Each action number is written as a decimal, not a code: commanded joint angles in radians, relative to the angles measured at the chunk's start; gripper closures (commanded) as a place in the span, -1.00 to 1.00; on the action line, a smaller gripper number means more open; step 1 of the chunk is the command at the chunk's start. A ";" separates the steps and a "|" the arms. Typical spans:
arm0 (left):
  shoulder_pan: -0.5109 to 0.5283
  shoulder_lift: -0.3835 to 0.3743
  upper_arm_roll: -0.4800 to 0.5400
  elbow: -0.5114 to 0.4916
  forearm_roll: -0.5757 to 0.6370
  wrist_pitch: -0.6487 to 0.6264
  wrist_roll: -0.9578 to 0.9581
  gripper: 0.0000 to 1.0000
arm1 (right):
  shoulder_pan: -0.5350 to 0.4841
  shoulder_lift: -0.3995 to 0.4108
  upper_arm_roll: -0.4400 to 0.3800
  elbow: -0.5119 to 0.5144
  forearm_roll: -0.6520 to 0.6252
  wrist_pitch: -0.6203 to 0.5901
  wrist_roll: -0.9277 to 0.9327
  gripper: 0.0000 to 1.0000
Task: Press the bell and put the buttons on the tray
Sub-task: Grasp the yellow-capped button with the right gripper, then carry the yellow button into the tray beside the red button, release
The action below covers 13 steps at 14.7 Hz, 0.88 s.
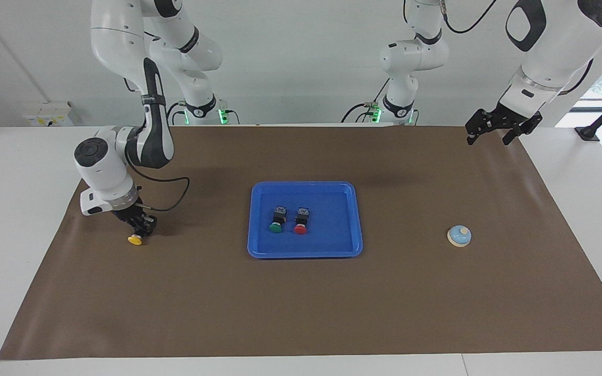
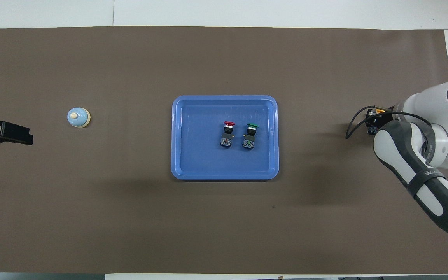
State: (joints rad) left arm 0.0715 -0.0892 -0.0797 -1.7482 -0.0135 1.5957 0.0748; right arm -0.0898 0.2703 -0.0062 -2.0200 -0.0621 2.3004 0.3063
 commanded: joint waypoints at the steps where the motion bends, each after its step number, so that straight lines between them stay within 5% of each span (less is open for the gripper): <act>1: 0.004 -0.024 0.003 -0.025 -0.008 0.003 0.014 -1.00 | 0.086 -0.019 0.008 0.102 0.004 -0.136 0.084 1.00; 7: 0.004 -0.026 0.003 -0.025 -0.008 0.003 0.014 -1.00 | 0.338 0.018 0.014 0.323 0.073 -0.314 0.318 1.00; 13: 0.004 -0.026 0.003 -0.025 -0.008 0.003 0.014 -1.00 | 0.553 0.116 0.012 0.499 0.149 -0.348 0.569 1.00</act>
State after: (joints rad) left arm 0.0715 -0.0892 -0.0797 -1.7482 -0.0135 1.5957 0.0748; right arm 0.4132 0.3012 0.0132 -1.6332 0.0606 1.9840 0.8190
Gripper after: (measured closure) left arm 0.000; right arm 0.590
